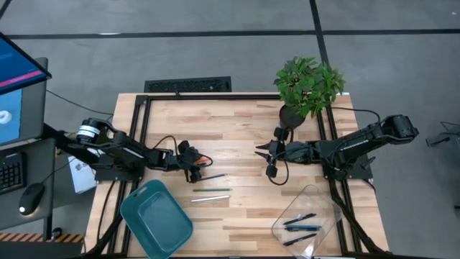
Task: Sort pens & pencils
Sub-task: Put the orange pencil in the blue bin
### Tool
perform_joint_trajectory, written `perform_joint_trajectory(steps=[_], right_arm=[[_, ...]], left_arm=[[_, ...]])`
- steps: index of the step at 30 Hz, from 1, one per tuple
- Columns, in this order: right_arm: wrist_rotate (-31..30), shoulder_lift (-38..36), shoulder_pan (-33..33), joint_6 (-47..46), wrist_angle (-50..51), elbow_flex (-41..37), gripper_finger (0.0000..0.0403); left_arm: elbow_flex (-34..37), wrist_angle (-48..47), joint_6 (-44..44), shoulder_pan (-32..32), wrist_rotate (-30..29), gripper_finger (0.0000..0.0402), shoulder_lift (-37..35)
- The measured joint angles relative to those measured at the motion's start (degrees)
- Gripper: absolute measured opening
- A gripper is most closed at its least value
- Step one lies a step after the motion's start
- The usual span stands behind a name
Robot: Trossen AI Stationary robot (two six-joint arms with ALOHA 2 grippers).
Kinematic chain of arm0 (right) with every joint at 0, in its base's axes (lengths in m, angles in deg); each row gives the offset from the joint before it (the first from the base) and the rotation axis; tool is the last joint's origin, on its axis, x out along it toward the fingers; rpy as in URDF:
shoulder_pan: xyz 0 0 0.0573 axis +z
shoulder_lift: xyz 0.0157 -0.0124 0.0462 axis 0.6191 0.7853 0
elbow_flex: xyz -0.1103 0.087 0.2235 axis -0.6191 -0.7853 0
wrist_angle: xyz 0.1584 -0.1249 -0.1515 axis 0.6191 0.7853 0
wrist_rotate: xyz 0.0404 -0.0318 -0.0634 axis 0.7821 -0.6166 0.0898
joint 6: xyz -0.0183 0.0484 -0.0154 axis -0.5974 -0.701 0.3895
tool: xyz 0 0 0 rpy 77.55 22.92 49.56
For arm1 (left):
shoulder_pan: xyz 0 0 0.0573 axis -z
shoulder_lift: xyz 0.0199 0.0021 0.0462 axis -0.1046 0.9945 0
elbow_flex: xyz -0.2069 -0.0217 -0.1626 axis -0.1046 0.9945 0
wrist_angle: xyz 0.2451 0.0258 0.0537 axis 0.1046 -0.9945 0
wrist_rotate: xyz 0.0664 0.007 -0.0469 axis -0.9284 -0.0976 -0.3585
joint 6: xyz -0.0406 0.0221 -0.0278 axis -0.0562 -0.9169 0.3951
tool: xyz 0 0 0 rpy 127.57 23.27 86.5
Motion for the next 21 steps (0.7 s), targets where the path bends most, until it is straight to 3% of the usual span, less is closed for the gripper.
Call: perform_joint_trajectory(steps=[9,21], right_arm=[[0.0,0.0,0.0,0.0,0.0,0.0,0.0113],[0.0,0.0,0.0,0.0,0.0,0.0,0.0113]], left_arm=[[-0.1,5.9,1.2,0.1,-1.0,0.0171,6.5],[-0.1,7.5,0.7,0.0,-0.9,0.0171,7.6]])
